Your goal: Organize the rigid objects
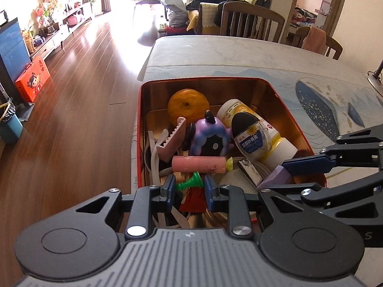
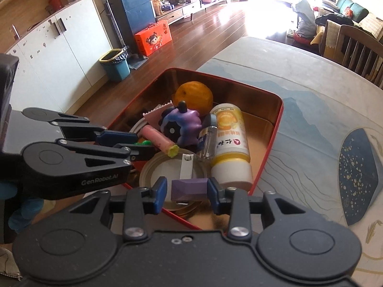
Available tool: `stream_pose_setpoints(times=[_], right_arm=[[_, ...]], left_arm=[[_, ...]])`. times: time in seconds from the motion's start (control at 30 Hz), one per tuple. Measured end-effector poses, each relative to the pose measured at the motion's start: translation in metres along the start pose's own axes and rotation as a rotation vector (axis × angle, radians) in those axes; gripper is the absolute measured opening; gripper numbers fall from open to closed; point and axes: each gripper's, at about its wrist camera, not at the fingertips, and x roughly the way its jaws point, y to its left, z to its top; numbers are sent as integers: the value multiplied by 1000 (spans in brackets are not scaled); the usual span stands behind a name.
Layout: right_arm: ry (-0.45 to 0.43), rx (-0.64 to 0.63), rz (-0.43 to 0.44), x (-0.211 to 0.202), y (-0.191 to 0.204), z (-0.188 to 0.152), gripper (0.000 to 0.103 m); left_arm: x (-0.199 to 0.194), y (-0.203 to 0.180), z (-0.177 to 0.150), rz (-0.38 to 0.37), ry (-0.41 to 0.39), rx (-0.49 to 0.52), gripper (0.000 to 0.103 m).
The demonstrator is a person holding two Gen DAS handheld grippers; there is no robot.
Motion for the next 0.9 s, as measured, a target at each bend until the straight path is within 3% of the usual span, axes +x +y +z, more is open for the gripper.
stream_pose_setpoints(times=[0.47,0.53,0.6,0.9], right_arm=[[-105,54,4,-36,-7,-9,49],[-127,59,2,-43,-8,-11,50],[-146,71,6,-50,-9,-14,52],[-241,86,6,-83,-9,-26,73]], left_arm=[[-30,-4,-2,11,-51,9,32],[-38,-5,-2,23,-66,10,44],[-47,-6,-3,26,-93,5,67],[-83,-15,-5,38,-158,11,72]])
